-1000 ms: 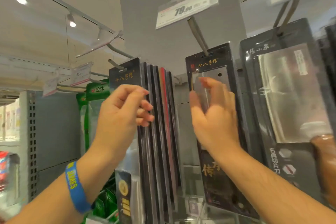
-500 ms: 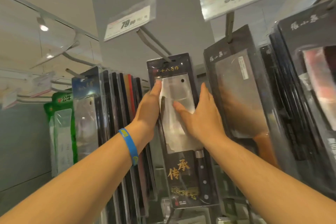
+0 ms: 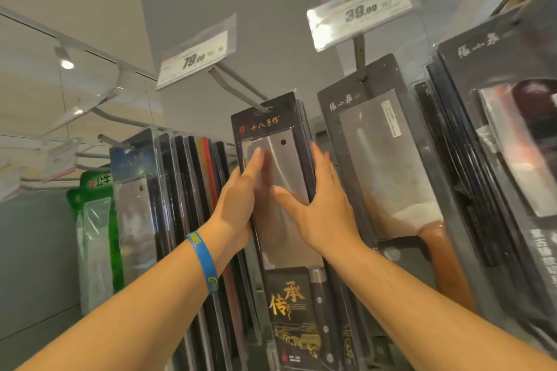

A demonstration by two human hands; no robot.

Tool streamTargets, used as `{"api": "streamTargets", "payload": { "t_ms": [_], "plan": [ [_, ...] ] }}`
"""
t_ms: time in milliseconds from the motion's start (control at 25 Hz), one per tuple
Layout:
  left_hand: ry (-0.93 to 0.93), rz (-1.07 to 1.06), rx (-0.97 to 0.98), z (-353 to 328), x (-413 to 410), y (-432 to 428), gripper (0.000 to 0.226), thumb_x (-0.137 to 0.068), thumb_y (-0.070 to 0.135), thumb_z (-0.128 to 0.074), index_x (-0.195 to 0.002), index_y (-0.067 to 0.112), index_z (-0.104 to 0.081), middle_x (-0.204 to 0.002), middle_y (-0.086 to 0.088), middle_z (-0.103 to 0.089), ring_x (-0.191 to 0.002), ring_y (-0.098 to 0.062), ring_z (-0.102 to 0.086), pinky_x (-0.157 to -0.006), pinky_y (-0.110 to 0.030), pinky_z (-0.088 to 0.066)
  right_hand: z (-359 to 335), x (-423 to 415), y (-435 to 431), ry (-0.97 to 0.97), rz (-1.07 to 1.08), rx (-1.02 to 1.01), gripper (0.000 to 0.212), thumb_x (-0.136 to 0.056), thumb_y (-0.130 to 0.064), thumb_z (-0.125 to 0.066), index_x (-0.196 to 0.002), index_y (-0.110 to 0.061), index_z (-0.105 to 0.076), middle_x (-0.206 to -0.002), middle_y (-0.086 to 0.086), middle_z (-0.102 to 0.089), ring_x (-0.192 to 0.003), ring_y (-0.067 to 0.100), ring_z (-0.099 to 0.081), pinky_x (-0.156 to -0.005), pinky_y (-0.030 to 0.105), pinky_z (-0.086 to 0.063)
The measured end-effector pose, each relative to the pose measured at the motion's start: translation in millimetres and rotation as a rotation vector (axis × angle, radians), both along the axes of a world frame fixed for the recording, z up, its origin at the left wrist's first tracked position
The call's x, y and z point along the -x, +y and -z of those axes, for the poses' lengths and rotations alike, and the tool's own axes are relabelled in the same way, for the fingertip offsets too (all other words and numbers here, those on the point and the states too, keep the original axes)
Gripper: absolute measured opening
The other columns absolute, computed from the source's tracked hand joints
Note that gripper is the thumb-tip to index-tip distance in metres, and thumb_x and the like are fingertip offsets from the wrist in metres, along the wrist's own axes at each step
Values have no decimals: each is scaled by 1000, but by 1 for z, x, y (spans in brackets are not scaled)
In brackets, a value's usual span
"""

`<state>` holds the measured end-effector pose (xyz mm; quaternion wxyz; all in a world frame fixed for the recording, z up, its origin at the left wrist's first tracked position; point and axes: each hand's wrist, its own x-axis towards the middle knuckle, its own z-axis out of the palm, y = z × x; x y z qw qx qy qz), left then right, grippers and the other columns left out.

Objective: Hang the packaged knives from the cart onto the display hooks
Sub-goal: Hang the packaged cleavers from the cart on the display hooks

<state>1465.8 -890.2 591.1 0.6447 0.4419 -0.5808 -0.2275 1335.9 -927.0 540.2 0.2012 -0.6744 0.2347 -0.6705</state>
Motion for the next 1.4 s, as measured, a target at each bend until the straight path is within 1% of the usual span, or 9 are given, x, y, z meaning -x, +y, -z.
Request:
{"api": "streamTargets", "payload": {
  "t_ms": [80,240,520,680,840,960,1160,1280,1400],
  "plan": [
    [29,-38,17,0,1,4,93,-60,81,-67,-140,37,-48,-129,7,-63,-118,-16,-58,-94,-37,-48,0,0,8,30,19,18,98,-89,-56,-71,-159,-50,-3,-170,-17,6,-157,11,-5,-126,49,-19],
    [63,-41,113,1,-2,16,58,-72,71,-66,-121,40,-60,-109,5,-74,-107,-21,-68,-90,-42,-55,4,-4,30,15,39,119,99,-91,-54,-69,-158,-50,2,-169,-22,3,-156,3,2,-127,49,-16],
    [0,48,104,3,-6,53,68,-78,71,-60,-126,23,-56,-117,-18,-68,-103,-36,-67,-81,-44,-55,10,-8,62,-32,6,195,93,-93,-48,-68,-157,-52,0,-165,-27,-16,-151,-6,-14,-125,35,-24],
    [-81,10,66,4,-8,61,84,-81,74,-51,-136,10,-54,-120,-17,-68,-109,-33,-66,-96,-52,-52,10,-7,69,-19,-12,177,92,-93,-54,-65,-157,-53,1,-166,-27,-16,-150,-7,-15,-120,26,-22],
    [62,80,82,4,-15,66,76,-86,80,-30,-123,26,-69,-124,-3,-69,-119,-21,-63,-106,-46,-41,5,11,64,-74,-99,96,78,-91,-75,-36,-160,-44,-17,-160,-33,-20,-140,-20,-18,-110,11,-16],
    [15,45,92,8,-19,71,74,-85,78,-35,-132,28,-62,-127,2,-68,-120,-18,-62,-93,-38,-47,-10,31,37,-112,-71,-34,60,-102,-55,-32,-157,-32,-35,-158,-22,-36,-137,-12,-30,-106,12,-19],
    [-319,-374,506,27,5,78,112,-54,81,-73,-146,59,-13,-147,39,-30,-131,16,-36,-98,-13,-40,-21,26,8,54,122,-108,48,-101,-28,-59,-148,-21,-51,-142,0,-58,-131,20,-55,-112,36,-42],
    [-456,-483,511,26,30,73,117,-46,88,-72,-138,71,0,-161,26,-5,-147,5,-5,-118,-34,-20,-17,24,-1,29,176,-83,46,-99,-20,-61,-144,-17,-52,-133,5,-57,-116,19,-60,-101,32,-47],
    [-472,-527,432,22,37,65,134,-43,89,-71,-143,64,14,-159,24,21,-142,5,11,-113,-33,-4,-19,18,0,-152,-3,-205,32,-105,-19,-44,-132,-24,-59,-125,0,-57,-97,2,-55,-84,23,-45]
  ]
}}
